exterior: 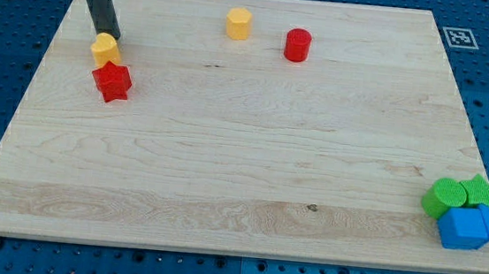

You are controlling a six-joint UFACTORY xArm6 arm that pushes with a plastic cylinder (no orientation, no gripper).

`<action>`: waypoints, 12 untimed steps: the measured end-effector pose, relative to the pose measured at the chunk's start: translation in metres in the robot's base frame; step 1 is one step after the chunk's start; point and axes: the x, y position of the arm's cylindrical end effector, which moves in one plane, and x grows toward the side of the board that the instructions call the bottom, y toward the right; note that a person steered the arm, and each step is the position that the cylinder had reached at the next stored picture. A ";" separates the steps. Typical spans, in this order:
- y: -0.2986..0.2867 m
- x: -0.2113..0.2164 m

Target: Push the yellow hexagon slightly down

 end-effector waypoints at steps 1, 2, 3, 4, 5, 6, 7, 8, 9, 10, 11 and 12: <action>0.000 0.014; 0.000 0.023; 0.000 0.030; 0.000 0.018; -0.001 -0.034; 0.014 -0.081; 0.065 -0.120; 0.092 -0.132; 0.138 -0.131; 0.174 -0.127; 0.188 -0.101; 0.189 -0.059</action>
